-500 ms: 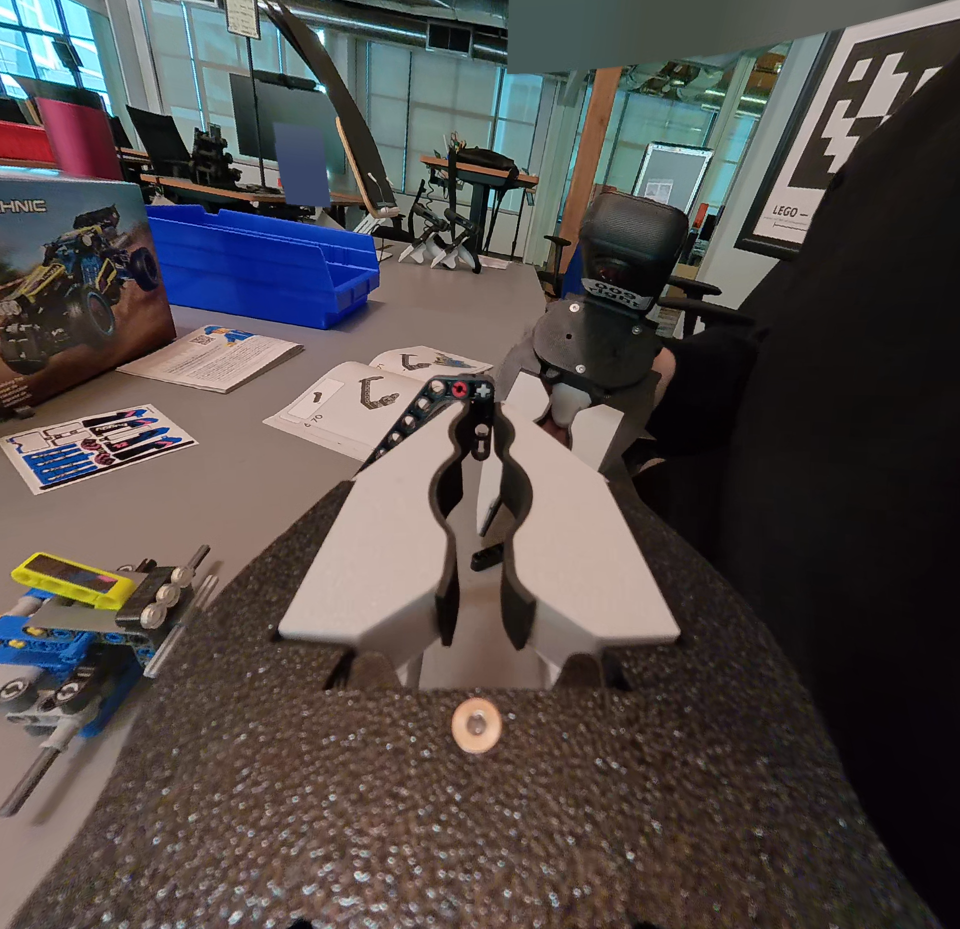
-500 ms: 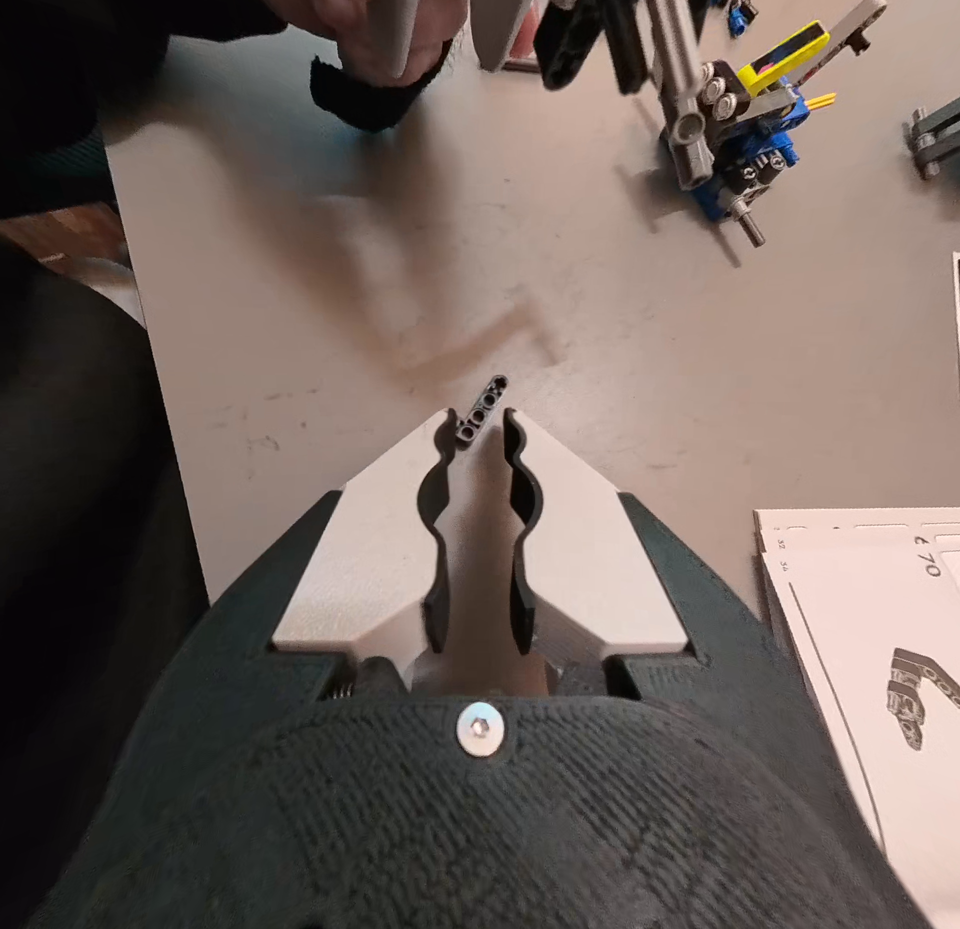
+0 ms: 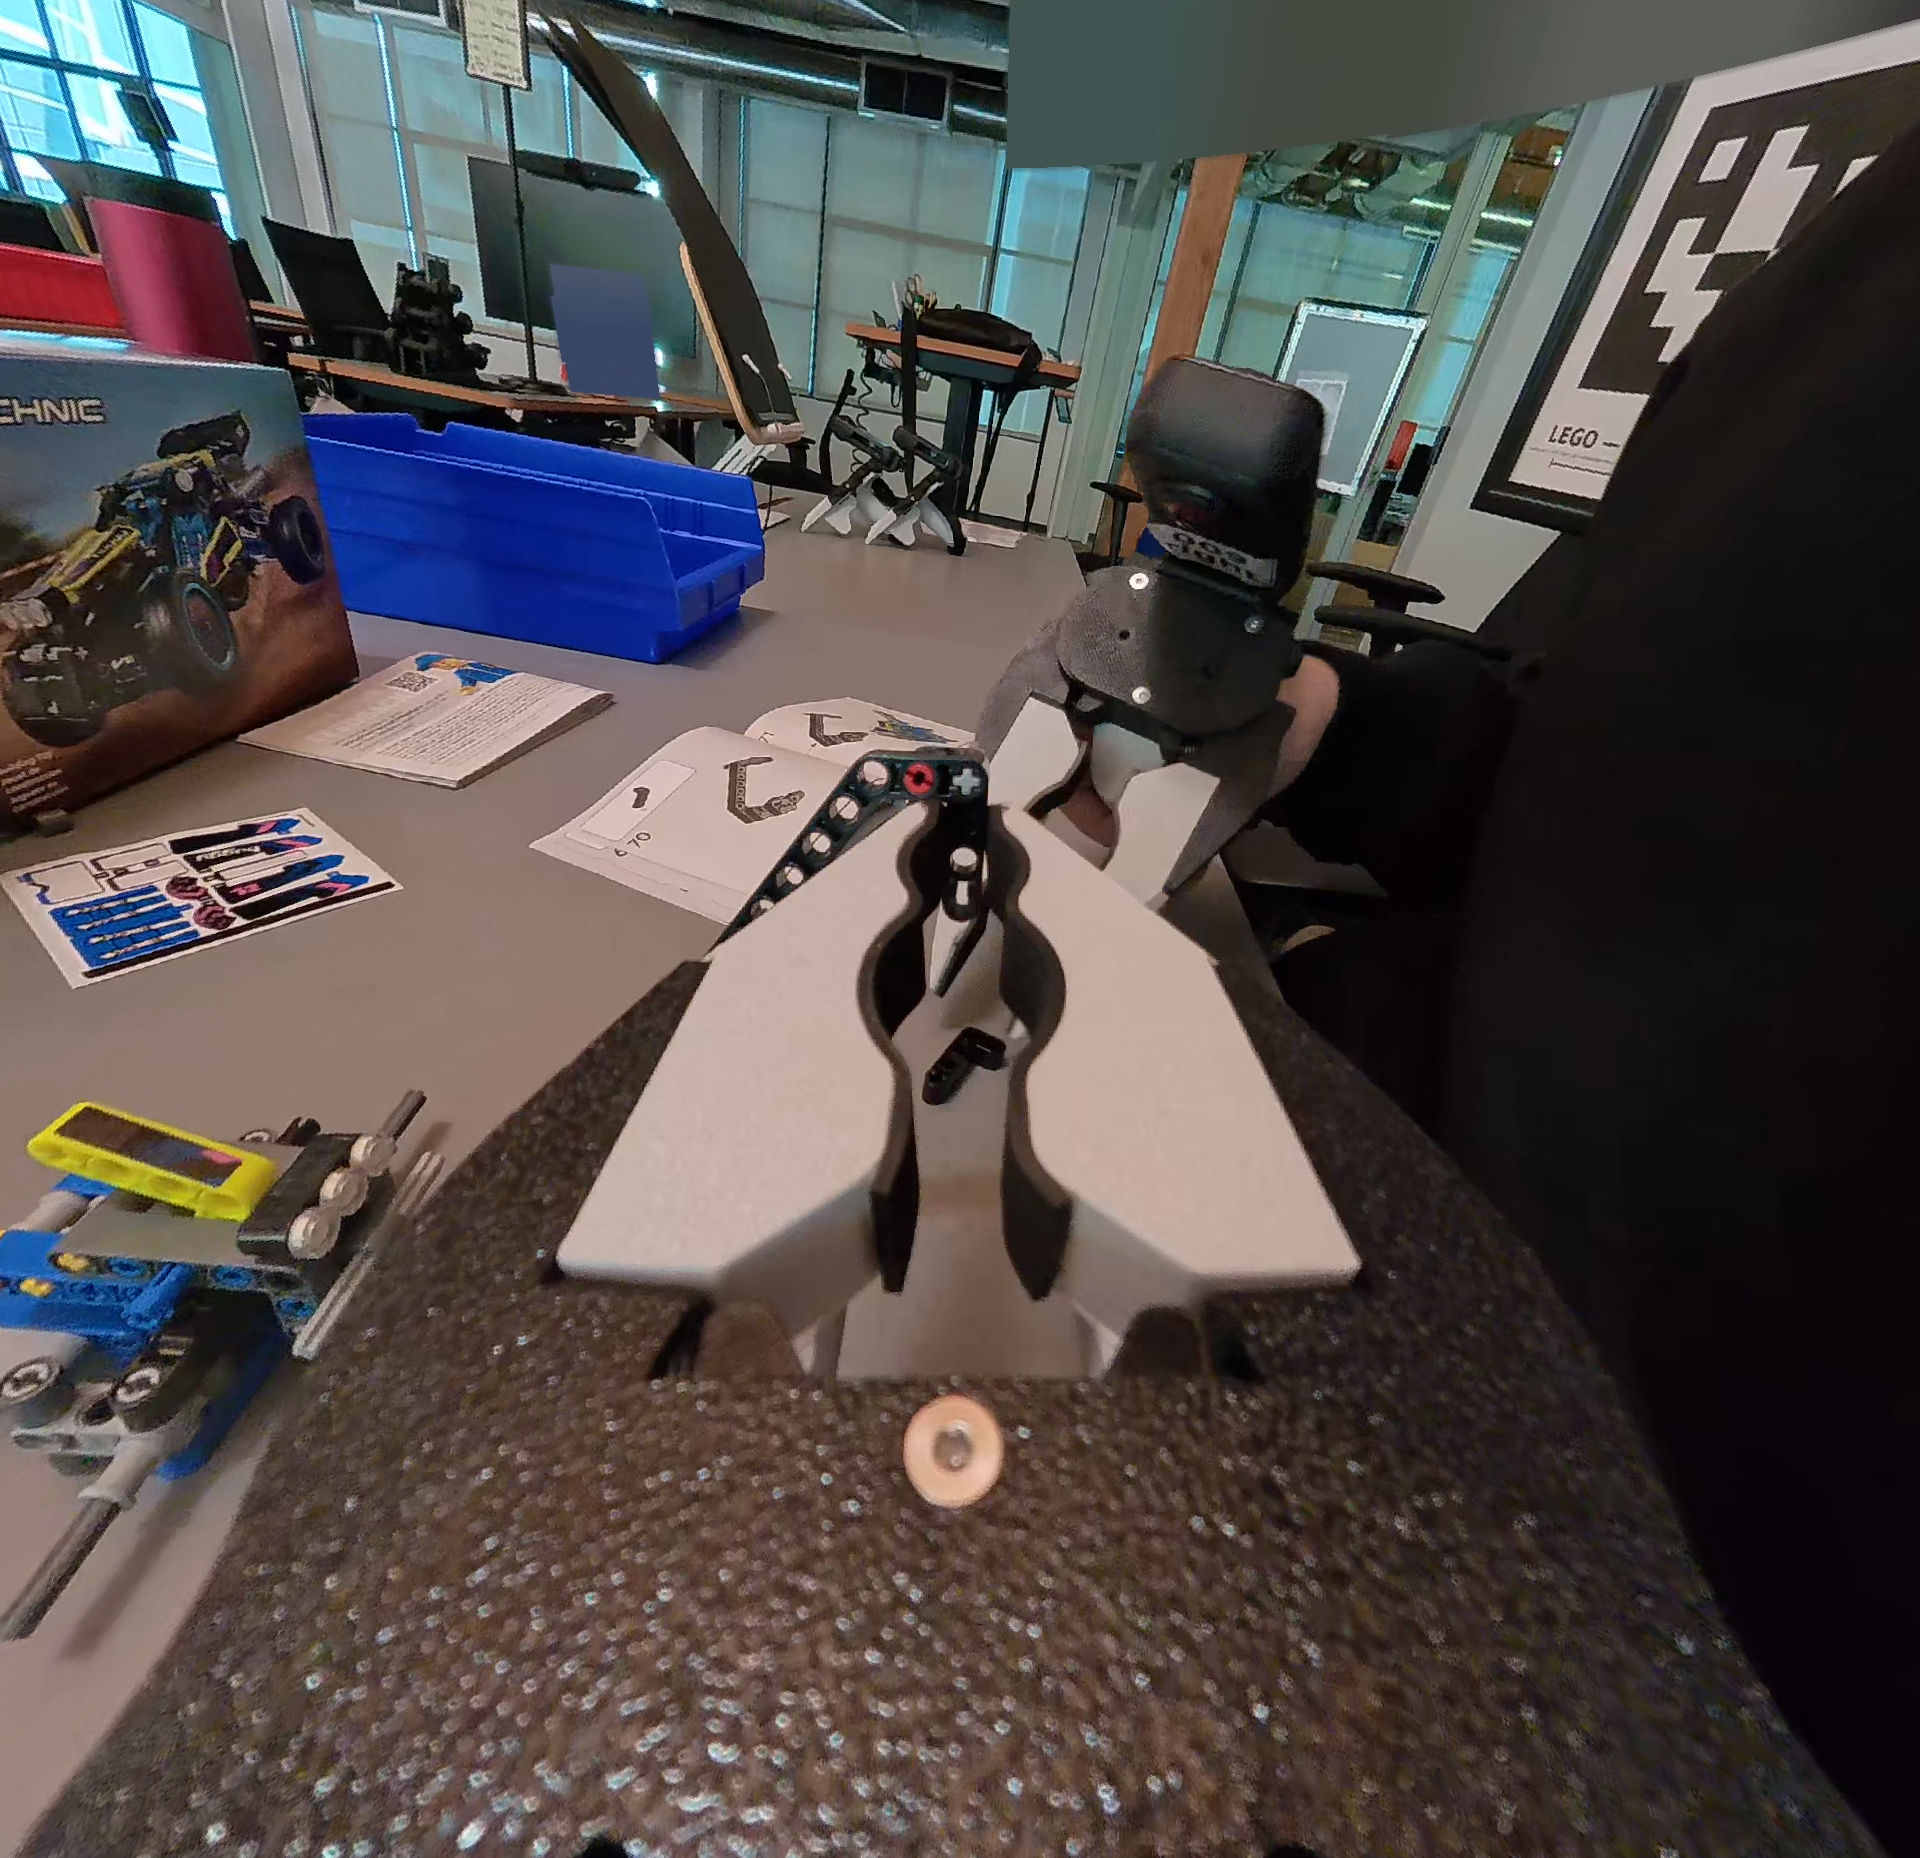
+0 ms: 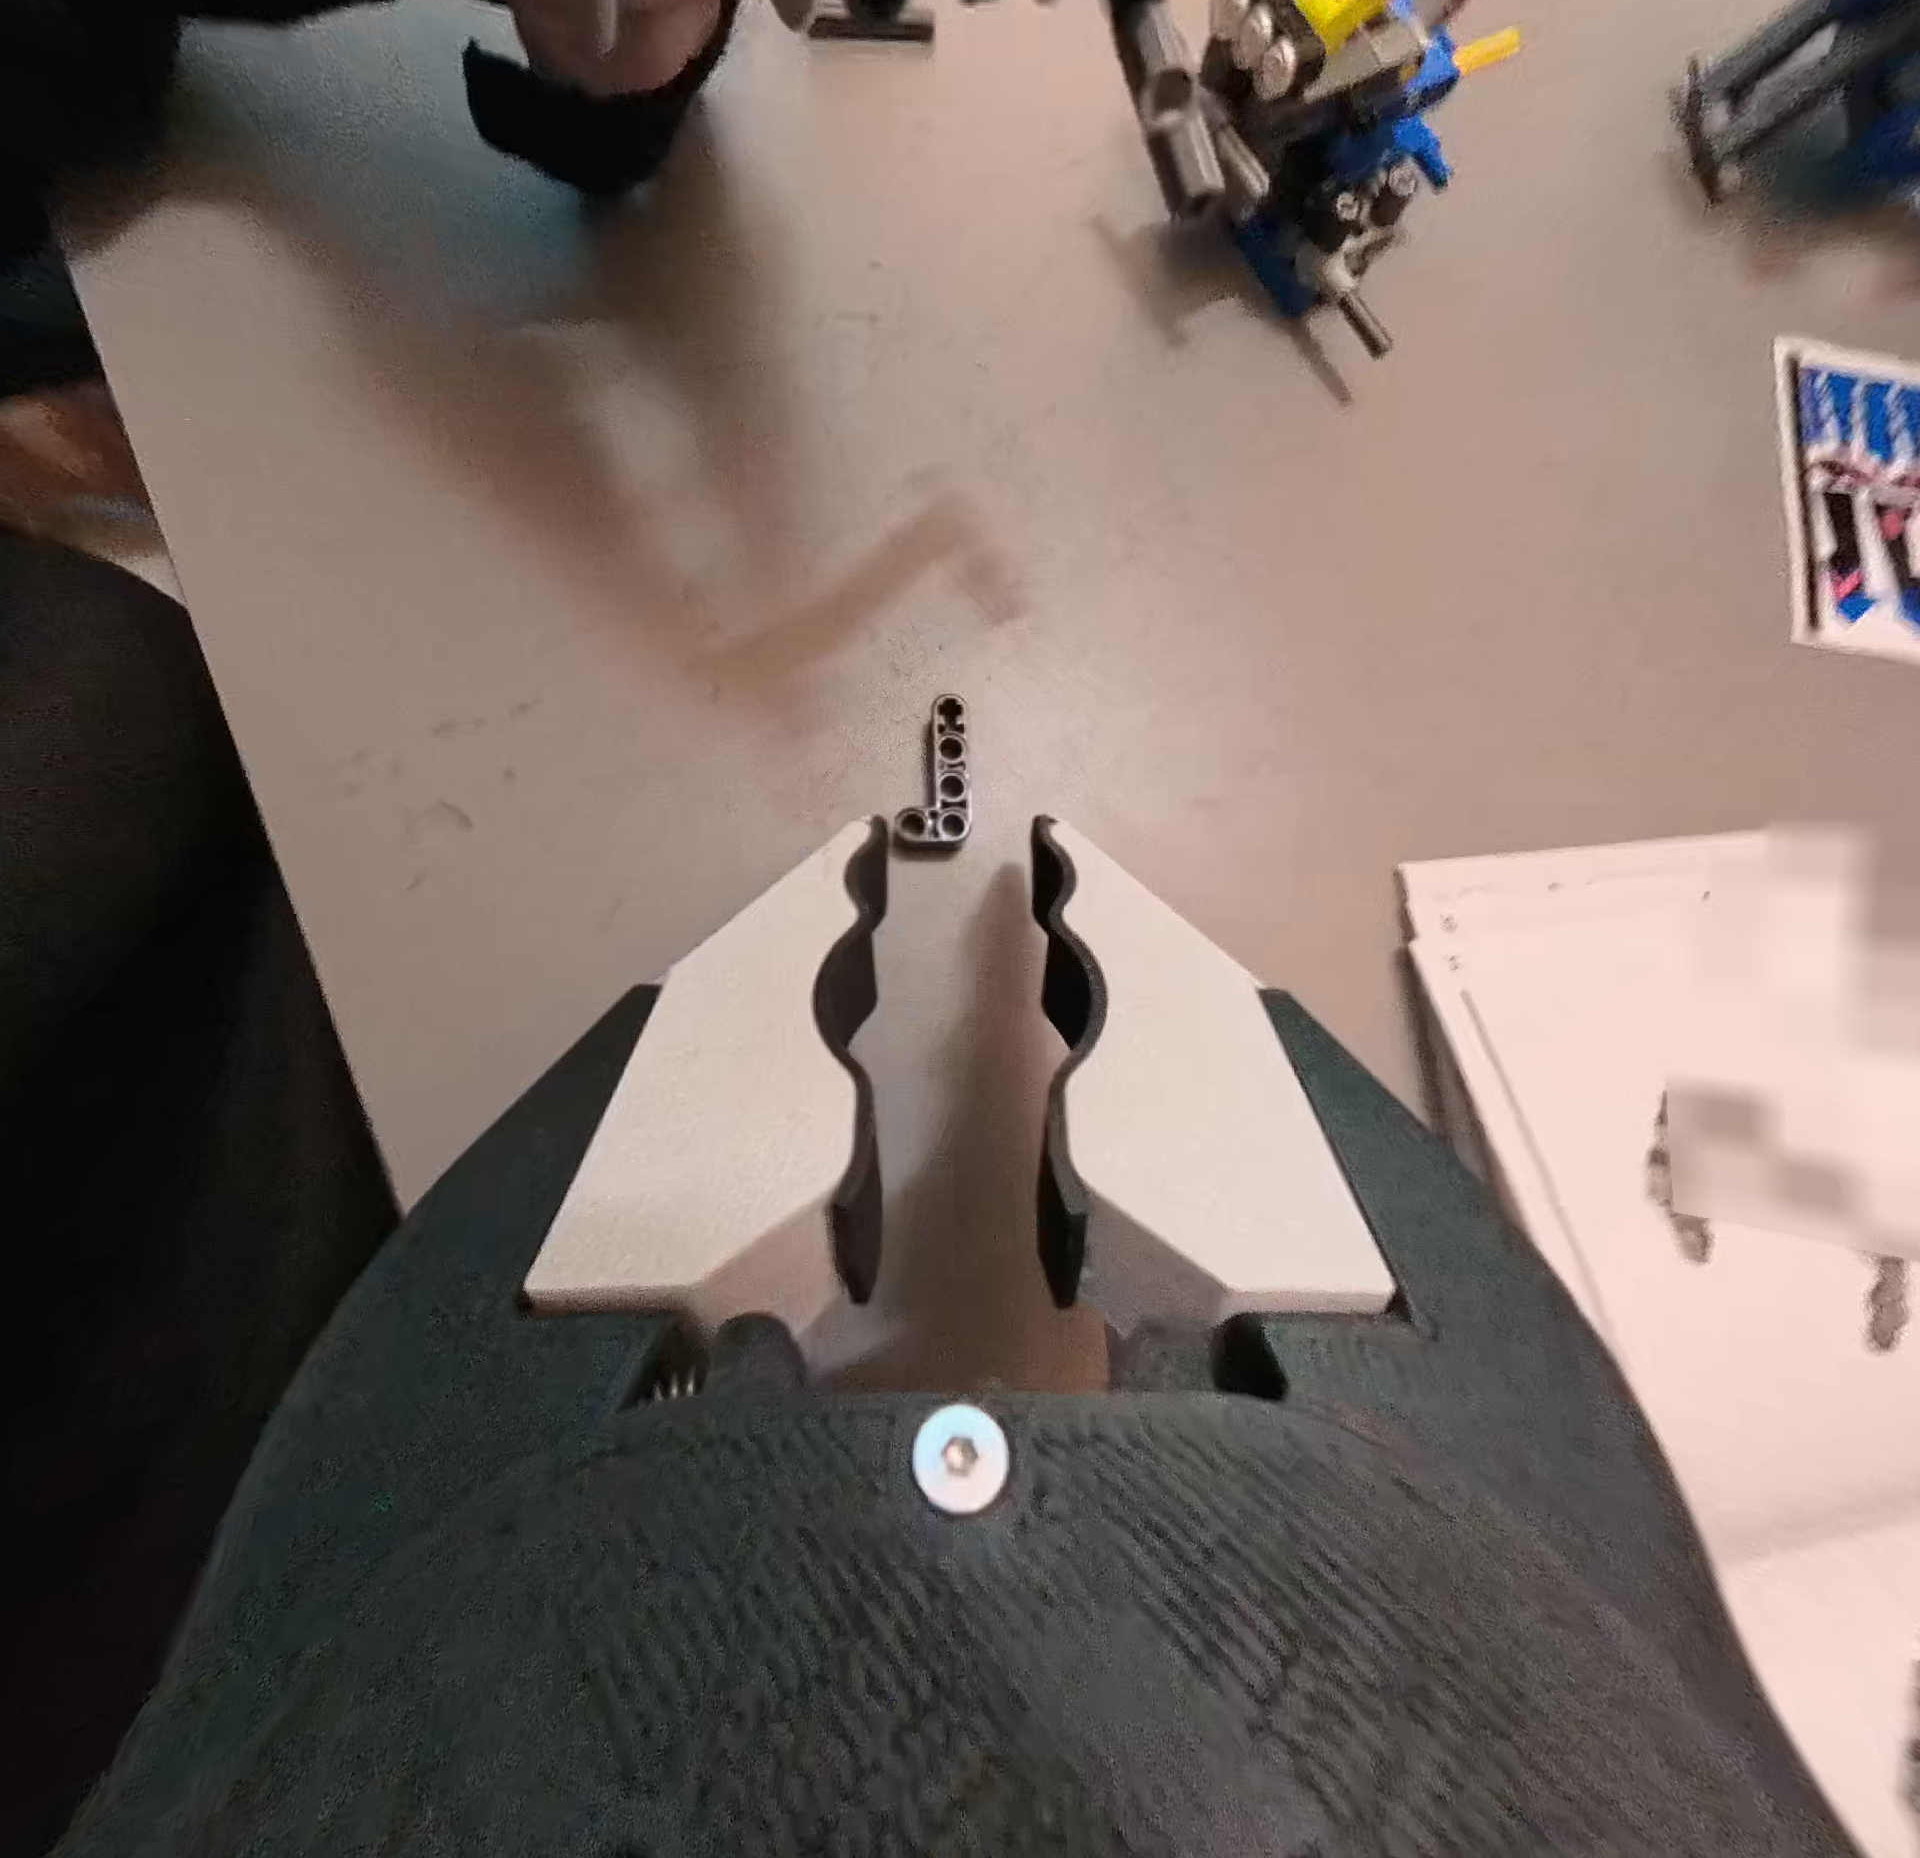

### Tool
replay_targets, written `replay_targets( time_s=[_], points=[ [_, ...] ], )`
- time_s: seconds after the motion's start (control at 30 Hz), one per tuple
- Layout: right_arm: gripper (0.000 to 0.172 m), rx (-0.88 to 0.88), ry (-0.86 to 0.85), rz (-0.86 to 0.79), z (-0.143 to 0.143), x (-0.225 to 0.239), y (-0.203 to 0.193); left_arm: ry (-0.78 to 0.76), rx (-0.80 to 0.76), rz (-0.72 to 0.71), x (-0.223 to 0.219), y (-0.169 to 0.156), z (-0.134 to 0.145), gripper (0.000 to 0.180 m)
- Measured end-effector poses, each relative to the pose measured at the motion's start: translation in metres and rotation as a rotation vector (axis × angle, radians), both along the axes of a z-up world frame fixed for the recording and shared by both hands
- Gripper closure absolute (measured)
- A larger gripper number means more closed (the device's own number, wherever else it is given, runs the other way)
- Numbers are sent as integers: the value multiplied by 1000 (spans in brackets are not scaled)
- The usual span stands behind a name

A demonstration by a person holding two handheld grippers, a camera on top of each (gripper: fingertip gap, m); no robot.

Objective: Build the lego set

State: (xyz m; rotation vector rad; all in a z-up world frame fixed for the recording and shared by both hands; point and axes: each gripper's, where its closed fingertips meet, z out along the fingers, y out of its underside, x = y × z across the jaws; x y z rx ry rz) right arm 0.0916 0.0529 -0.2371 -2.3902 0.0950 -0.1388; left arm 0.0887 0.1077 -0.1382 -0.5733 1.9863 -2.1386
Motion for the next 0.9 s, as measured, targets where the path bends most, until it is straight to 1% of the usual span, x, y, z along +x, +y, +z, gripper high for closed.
replay_targets(
  time_s=[0.03, 0.1, 0.17, 0.3, 0.43, 0.5, 0.57, 0.63, 0.7, 0.77, 0.87, 0.9],
  points=[
    [143, 2, 39, -25, -1, -2, -1, 0, -1, 0, 0, 0, 0, 176],
    [140, 23, 88, -78, -1, -4, -1, 1, -2, 0, 1, 1, 0, 177],
    [142, 34, 126, -99, -2, -7, 1, 4, -2, -1, 2, 1, 0, 177],
    [146, -31, 80, -97, -12, -4, -1, 10, -2, -10, 2, -2, -1, 176],
    [159, -32, 70, -73, -12, -1, 1, 9, 3, -13, 3, -3, -2, 177],
    [159, -55, 29, -68, -11, 5, -3, 10, 1, -12, 3, -3, -1, 177],
    [152, -78, -7, -115, -10, 17, -10, 11, -1, -12, 4, -3, -1, 177],
    [144, -26, 38, -128, -5, 14, -6, 12, 0, -14, 4, -3, -2, 177],
    [142, 38, 93, -139, -1, 10, 1, 13, 2, -16, 5, -4, -2, 177],
    [135, 32, 82, -179, -5, 14, 2, 13, 0, -18, 6, -4, -1, 177],
    [140, -14, 72, -217, -12, 20, -2, 11, 1, -22, 7, -6, 0, 177],
    [145, -17, 66, -223, -11, 21, -3, 12, 3, -23, 7, -7, 0, 177]
  ],
)
